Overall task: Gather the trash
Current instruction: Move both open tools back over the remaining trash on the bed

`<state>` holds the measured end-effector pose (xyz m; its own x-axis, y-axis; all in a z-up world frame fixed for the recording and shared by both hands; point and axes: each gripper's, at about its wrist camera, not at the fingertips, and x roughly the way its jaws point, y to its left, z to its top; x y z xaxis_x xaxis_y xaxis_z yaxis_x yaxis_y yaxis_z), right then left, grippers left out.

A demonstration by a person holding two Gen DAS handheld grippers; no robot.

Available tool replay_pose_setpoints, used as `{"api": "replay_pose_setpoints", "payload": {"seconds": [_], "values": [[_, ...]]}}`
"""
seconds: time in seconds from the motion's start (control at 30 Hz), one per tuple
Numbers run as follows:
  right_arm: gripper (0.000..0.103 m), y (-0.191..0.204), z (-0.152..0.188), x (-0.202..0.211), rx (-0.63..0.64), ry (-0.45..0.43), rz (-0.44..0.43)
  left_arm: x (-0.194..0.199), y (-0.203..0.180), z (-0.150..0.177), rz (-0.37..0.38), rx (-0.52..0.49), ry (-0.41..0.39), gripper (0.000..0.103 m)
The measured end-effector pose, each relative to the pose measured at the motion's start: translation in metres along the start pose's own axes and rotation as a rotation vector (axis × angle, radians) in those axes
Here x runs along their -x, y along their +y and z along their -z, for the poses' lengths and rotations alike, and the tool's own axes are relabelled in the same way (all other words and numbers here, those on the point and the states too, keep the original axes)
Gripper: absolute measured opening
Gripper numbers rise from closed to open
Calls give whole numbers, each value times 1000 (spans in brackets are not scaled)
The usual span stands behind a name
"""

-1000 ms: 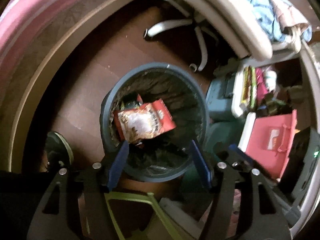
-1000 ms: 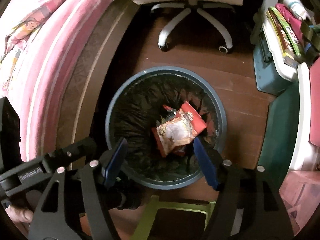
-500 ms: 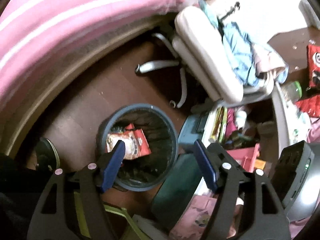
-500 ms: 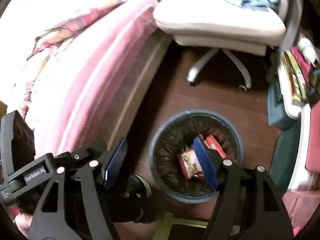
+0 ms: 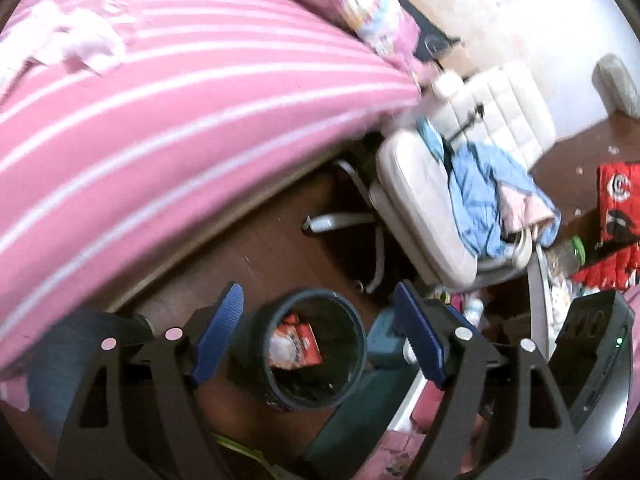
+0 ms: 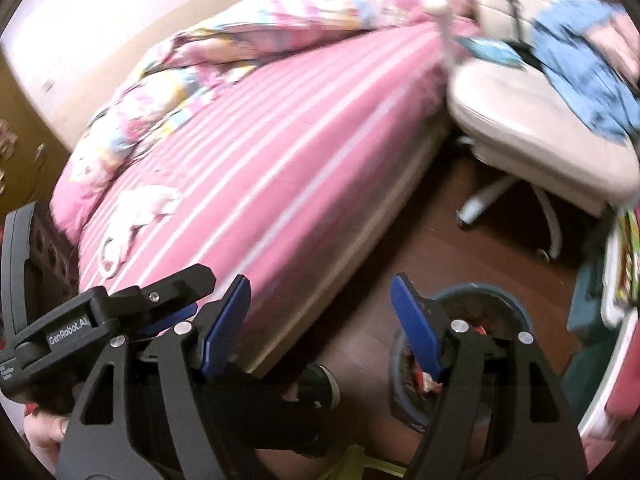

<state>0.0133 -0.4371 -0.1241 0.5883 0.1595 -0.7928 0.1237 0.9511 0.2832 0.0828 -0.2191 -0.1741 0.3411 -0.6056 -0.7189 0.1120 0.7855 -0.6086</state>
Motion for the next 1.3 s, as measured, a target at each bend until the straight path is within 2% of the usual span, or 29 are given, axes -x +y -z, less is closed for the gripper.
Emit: {"api": "replay_pose_setpoints", "payload": {"seconds": [0.17, 0.3, 0.5, 0.6, 0.73, 0.9, 1.07, 1.3], "values": [[72, 54, -12, -4, 87, -8, -66, 47, 33, -19, -12, 69, -91, 76], [72, 104, -19, -15, 169, 2, -120, 80, 67, -30, -56, 115, -155, 76], [72, 171, -26, -39, 263, 36, -174, 117, 121, -39, -97, 193, -213, 76], [72, 199, -28, -56, 301, 60, -195, 134, 145, -46, -155, 196, -251, 76], [72, 225, -32, -77, 331, 85, -211, 149, 179, -56, -190, 232, -275, 76], [72, 256, -37, -112, 354, 119, -225, 158, 221, -73, -250, 271, -280, 76], [72, 270, -42, -140, 362, 144, -229, 155, 253, -94, -315, 285, -282, 74], [70, 283, -53, -182, 381, 175, -222, 134, 271, -127, -372, 216, -256, 58]]}}
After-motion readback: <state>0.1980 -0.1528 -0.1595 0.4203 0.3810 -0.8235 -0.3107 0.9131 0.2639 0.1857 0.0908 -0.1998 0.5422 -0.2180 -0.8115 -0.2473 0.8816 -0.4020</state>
